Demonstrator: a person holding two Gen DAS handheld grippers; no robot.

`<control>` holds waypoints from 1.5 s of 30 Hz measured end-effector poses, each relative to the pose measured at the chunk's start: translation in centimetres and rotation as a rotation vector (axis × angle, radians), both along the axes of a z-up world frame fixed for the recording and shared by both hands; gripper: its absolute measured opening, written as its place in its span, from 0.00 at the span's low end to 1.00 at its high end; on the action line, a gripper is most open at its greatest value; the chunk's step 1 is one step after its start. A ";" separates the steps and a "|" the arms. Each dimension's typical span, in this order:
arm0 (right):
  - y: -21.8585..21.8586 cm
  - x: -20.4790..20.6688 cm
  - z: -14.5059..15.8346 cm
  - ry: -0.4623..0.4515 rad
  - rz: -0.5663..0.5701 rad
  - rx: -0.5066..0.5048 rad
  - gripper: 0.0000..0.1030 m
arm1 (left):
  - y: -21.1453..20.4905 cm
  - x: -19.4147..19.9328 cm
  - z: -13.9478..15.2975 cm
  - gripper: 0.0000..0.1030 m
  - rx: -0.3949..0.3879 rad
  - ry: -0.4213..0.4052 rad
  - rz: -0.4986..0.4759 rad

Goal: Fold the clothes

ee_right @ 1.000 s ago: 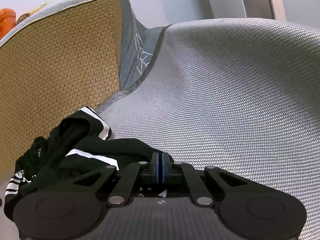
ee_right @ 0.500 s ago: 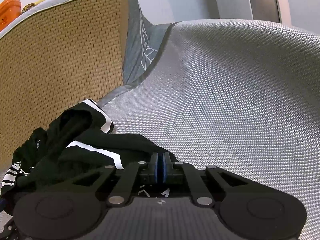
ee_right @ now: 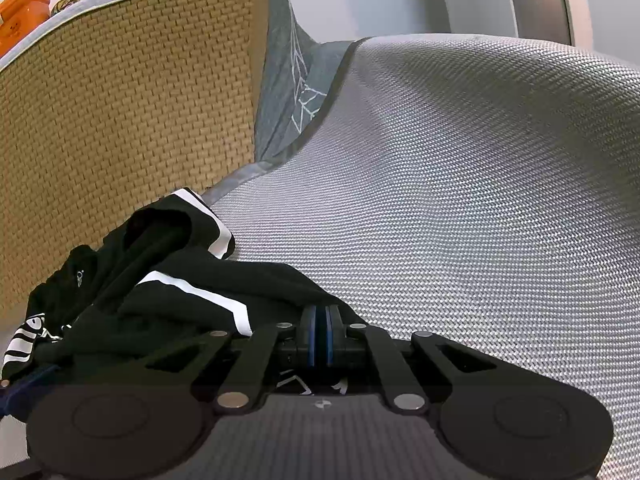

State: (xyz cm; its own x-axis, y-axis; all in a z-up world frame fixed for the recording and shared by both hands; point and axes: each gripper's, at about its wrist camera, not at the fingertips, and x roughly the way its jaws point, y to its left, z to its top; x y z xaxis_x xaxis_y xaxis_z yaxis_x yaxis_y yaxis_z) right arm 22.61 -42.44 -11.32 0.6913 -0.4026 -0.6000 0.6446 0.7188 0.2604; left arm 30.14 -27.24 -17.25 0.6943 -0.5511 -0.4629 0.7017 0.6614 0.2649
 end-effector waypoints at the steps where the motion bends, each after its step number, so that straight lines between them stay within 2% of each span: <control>1: -0.1 0.0 0.0 -0.001 -0.001 0.004 0.06 | -0.2 -0.1 0.1 0.44 -0.008 0.003 -0.007; 3: -0.1 0.0 -0.1 -0.002 -0.002 0.009 0.06 | -0.8 -0.2 0.1 0.44 -0.014 0.007 -0.014; 12: -0.2 0.3 -0.4 0.005 0.010 0.013 0.07 | -3.5 0.8 -0.7 0.46 0.062 -0.016 -0.010; 18: 0.1 0.3 -0.4 0.016 0.023 -0.001 0.07 | -3.0 0.9 -1.1 0.47 0.123 -0.053 -0.016; 21: 0.1 0.4 -0.5 0.021 0.025 0.003 0.08 | -1.9 1.4 -1.2 0.43 0.118 -0.046 -0.005; 23: 0.2 0.5 -0.5 0.030 0.025 0.003 0.09 | -1.3 1.5 -1.1 0.29 0.114 -0.042 0.001; 24: 0.4 0.6 -0.5 0.035 0.026 -0.002 0.09 | -1.0 1.5 -1.0 0.19 0.109 -0.042 0.006; 25: 0.5 0.7 -0.5 0.040 0.029 -0.009 0.09 | -0.8 1.5 -0.8 0.14 0.101 -0.043 0.014; 27: 0.7 0.8 -0.5 0.047 0.038 -0.024 0.09 | -0.3 1.6 -0.4 0.11 0.086 -0.047 0.032; 35: 0.7 1.0 -0.6 0.060 0.045 -0.028 0.10 | 3.8 3.8 2.1 0.10 -0.033 -0.031 0.178; 45: 1.2 1.4 -0.5 0.088 0.057 -0.068 0.11 | 13.7 6.7 5.1 0.07 -0.216 0.030 0.436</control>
